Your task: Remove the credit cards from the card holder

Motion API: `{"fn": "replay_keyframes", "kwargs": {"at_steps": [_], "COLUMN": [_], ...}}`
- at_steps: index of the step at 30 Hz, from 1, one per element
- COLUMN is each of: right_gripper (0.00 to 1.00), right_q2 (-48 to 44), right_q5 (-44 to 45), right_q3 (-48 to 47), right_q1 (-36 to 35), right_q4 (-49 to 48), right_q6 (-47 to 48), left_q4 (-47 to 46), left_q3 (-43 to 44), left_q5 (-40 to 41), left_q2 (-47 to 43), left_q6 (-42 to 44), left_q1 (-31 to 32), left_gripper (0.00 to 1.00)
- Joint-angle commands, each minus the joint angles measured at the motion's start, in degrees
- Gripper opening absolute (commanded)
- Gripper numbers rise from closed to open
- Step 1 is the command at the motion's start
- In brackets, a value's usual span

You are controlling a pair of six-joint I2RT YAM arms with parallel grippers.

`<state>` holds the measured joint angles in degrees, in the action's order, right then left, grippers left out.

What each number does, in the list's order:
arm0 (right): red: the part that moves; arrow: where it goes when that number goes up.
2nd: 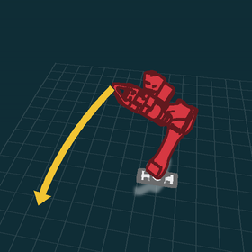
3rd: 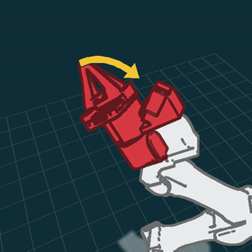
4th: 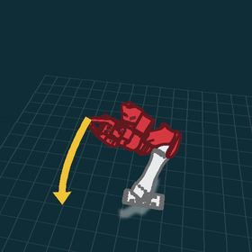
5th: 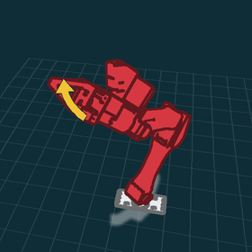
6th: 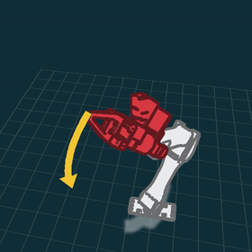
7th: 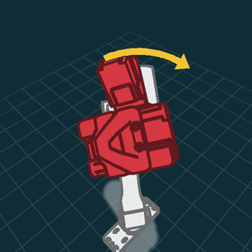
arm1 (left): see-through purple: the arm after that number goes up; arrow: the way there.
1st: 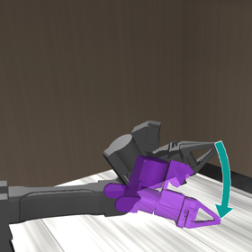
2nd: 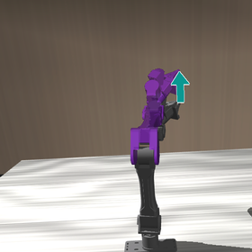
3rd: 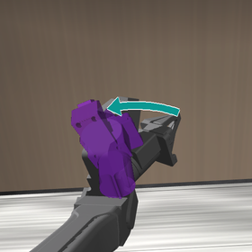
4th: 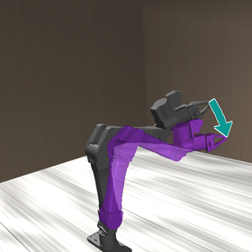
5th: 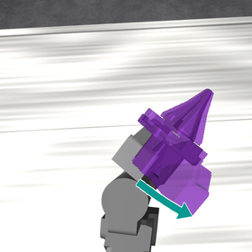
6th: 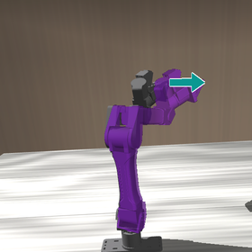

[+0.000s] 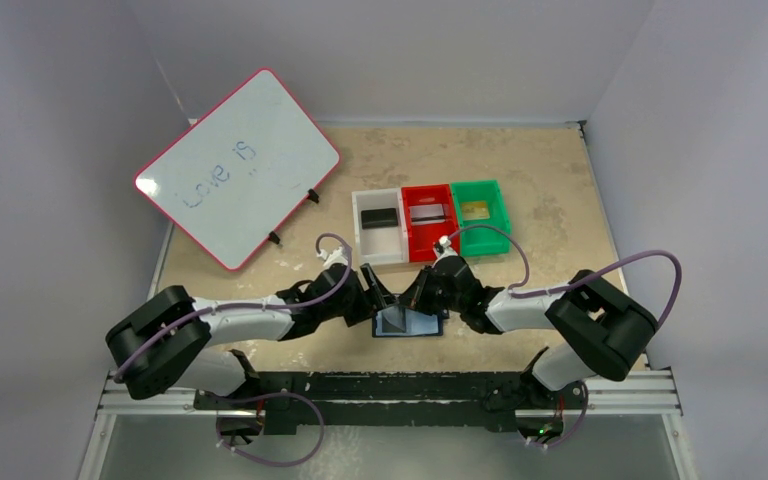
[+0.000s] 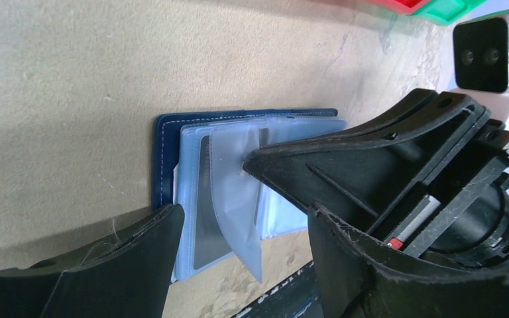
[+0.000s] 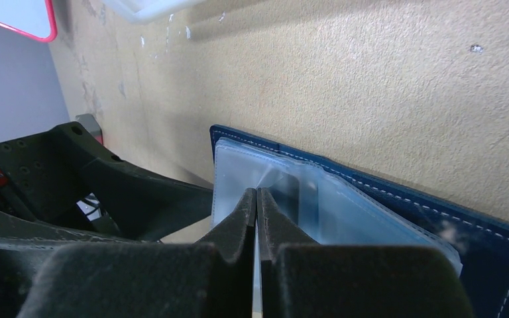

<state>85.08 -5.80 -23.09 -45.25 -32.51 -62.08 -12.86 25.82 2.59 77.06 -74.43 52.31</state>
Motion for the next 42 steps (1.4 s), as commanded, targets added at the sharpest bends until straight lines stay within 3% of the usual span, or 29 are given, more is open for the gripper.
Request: {"fn": "replay_keyframes", "kwargs": {"at_steps": [1,9,19,28,42], "right_gripper": [0.00,0.00,0.00,0.00,0.00], "right_q2": [-1.8,-1.1,-3.5,-3.8,-4.4], "right_q5": [-0.8,-1.2,0.3,0.4,0.4], "right_q3": [0.2,0.3,1.3,1.7,2.4], "right_q1": [0.3,0.4,0.5,0.4,0.7], "right_q4": [-1.6,-2.0,-1.2,-1.6,-2.4], "right_q6": [-0.6,-0.6,-1.4,-1.9,-2.1], "left_q4": [-4.5,-5.1,5.2,-1.2,-3.3], "left_q3": [2.3,2.9,5.1,5.1,5.9], "left_q5": [-1.3,-1.4,4.8,0.2,-0.2], "left_q2": [1.1,1.5,-3.5,0.0,3.4], "left_q6": [-0.7,-0.7,1.4,1.1,0.5], "left_q1": [0.9,1.3,1.4,2.1,2.8], "left_gripper": [0.69,0.68,0.69,0.69,0.69]}}
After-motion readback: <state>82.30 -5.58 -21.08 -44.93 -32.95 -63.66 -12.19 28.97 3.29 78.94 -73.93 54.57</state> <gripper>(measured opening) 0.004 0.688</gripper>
